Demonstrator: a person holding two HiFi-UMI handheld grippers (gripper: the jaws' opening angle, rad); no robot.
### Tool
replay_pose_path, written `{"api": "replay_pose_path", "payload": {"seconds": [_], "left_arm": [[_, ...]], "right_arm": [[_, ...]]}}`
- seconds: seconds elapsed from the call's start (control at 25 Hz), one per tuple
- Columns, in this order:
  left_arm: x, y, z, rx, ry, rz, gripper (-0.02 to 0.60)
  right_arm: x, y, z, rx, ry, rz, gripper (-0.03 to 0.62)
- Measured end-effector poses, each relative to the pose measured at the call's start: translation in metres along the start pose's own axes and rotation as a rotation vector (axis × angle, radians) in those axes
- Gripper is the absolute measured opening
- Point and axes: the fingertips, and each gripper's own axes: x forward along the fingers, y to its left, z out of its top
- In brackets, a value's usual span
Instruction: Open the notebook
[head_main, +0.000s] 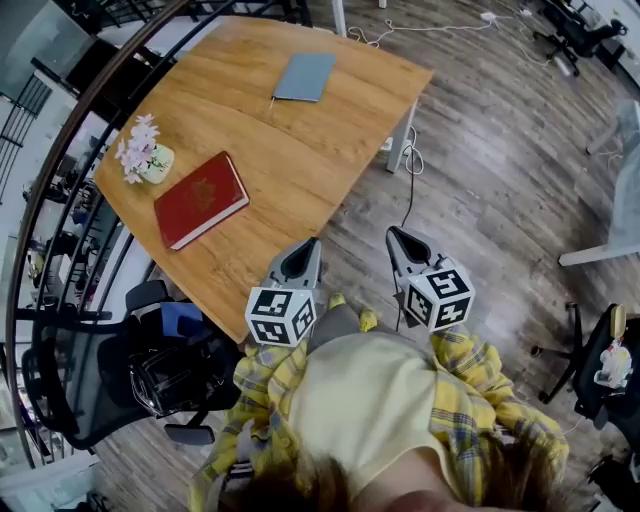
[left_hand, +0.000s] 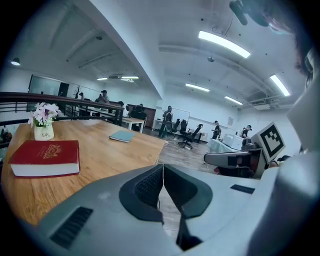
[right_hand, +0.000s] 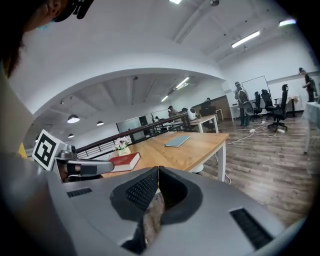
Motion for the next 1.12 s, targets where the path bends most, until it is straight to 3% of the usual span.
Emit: {"api": "replay_pose_path", "payload": {"seconds": [0.52,1.12], "left_arm": [[0.076,0.026,0.019,0.013,0.017,-0.017,0.011],[0.169,0.087,0.065,0.024,0.036,0.002,0.011]], "right_arm": [[0.053,-0.036,0.019,-0.019,0.033,0.009,0.064],[0.156,-0.087,0.075,-0.042,0.079,0.031,0.064]]}}
